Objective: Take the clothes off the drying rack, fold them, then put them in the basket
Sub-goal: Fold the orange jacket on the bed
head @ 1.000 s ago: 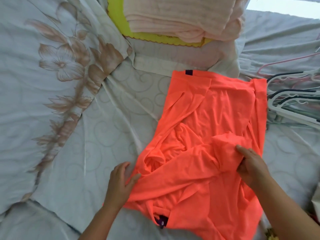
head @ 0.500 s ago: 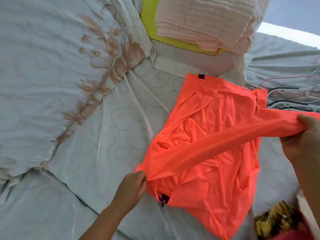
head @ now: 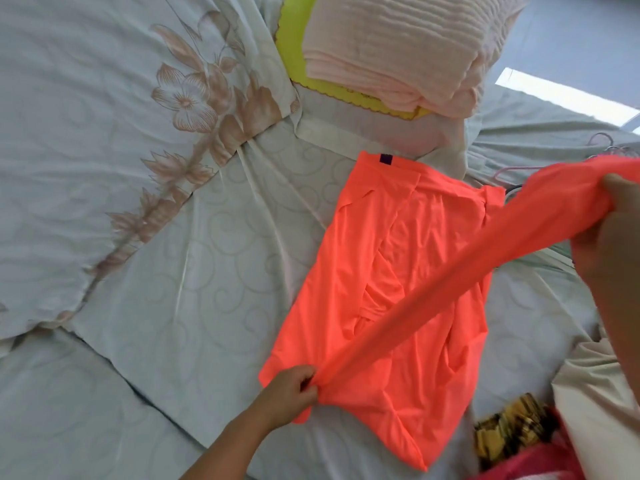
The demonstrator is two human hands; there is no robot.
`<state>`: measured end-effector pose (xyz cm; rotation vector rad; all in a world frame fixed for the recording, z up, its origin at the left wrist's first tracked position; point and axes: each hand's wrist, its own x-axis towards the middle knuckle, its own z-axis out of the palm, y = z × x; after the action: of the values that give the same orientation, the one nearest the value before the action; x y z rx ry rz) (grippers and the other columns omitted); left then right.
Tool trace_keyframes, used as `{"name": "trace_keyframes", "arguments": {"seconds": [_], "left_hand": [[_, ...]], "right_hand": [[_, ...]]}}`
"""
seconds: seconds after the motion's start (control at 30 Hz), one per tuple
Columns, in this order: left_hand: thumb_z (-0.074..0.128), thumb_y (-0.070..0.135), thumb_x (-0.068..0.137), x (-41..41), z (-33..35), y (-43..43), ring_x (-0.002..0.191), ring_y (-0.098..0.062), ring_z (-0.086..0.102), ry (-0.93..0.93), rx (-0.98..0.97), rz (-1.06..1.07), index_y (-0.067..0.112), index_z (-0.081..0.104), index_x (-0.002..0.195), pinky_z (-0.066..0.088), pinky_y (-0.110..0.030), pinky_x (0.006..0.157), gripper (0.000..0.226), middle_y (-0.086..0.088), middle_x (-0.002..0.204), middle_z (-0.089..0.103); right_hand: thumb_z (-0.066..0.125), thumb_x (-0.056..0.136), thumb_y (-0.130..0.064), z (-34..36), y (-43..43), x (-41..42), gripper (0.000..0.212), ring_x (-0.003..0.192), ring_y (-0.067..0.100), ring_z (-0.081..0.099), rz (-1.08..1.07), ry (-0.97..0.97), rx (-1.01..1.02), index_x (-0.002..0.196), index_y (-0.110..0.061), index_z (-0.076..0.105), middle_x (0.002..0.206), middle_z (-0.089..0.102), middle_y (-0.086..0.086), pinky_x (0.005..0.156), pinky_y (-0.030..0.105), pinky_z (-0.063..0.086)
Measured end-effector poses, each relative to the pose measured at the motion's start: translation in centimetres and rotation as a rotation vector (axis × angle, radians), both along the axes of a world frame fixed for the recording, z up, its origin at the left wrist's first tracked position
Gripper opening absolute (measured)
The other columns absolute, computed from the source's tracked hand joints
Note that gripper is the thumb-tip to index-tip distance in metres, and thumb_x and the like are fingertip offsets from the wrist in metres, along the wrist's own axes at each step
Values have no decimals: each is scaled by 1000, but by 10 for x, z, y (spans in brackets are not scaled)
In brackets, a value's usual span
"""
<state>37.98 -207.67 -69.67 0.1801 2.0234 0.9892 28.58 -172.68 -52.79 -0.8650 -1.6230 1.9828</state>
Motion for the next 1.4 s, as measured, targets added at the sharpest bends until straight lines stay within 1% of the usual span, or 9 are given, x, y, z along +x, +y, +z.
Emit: {"name": "trace_keyframes", "arguments": {"seconds": [0.43, 0.53, 0.7, 0.8, 0.93, 1.07, 1.2, 1.3, 1.4], "left_hand": [[52, -4, 90, -7, -16, -26, 79, -16, 54, -408, 138, 810, 15, 61, 88, 43, -29, 77, 21, -9, 92, 62], [60, 6, 87, -13, -28, -25, 91, -23, 61, -412, 225, 848, 6, 64, 97, 46, -33, 89, 11, -16, 106, 68], [88, 54, 21, -11, -43, -26, 85, -17, 69, -360, 209, 774, 7, 63, 102, 55, -22, 71, 97, -10, 97, 73], [85, 40, 24, -9, -49, -32, 81, -7, 69, -339, 175, 750, 7, 60, 105, 53, -17, 71, 91, -1, 93, 74], [67, 20, 34, -14, -48, -39, 69, 3, 66, -301, 167, 754, 5, 56, 102, 50, -11, 66, 70, 2, 87, 69], [64, 21, 30, -21, -40, -37, 64, 5, 64, -208, 184, 693, 13, 52, 92, 48, -8, 62, 63, -8, 91, 64], [64, 31, 25, -26, -29, -37, 73, -12, 63, -172, 187, 684, 15, 50, 90, 47, -5, 61, 68, -12, 92, 60], [57, 45, 36, -30, -17, -30, 73, -6, 55, 191, -50, 591, 13, 53, 89, 44, -8, 63, 62, -17, 93, 58], [48, 37, 61, -29, -11, -3, 81, -8, 48, 519, -173, 226, 14, 57, 101, 38, -19, 73, 47, -2, 91, 59]], "right_hand": [[43, 95, -3, -42, -3, -133, 22, 70, 9, 64, 102, -12, -84, 86, -17, 58, 70, 67, -6, 68, 27, 54], [49, 95, -16, -77, -5, -153, 16, 64, 9, 53, 209, -249, -67, 80, -20, 51, 73, 52, -4, 63, 27, 44], [54, 93, -19, -162, -30, -109, 6, 63, 9, 45, 380, -644, 79, 90, -17, 50, 76, 47, 1, 56, 22, 40], [54, 92, -12, -190, -56, -63, 20, 59, 12, 50, 335, -684, 157, 111, -6, 49, 77, 51, 4, 44, 15, 40], [56, 88, -3, -207, -101, 0, 28, 65, 14, 45, 596, -517, 566, 116, -6, 56, 86, 51, 6, 62, 19, 35], [50, 90, -6, -221, -123, 31, 42, 85, 12, 44, 931, -706, 522, 132, -12, 50, 96, 55, 9, 72, 21, 30], [57, 87, 0, -206, -105, 42, 43, 94, 20, 52, 626, -639, 385, 130, -2, 50, 105, 57, 14, 90, 30, 40], [66, 81, -3, -198, -60, 58, 47, 115, 39, 46, 178, -756, 628, 125, 4, 50, 121, 50, 26, 100, 44, 31], [71, 80, -15, -202, -13, 79, 63, 125, 39, 37, -11, -1059, 431, 131, 2, 41, 133, 41, 28, 103, 44, 28]]}}
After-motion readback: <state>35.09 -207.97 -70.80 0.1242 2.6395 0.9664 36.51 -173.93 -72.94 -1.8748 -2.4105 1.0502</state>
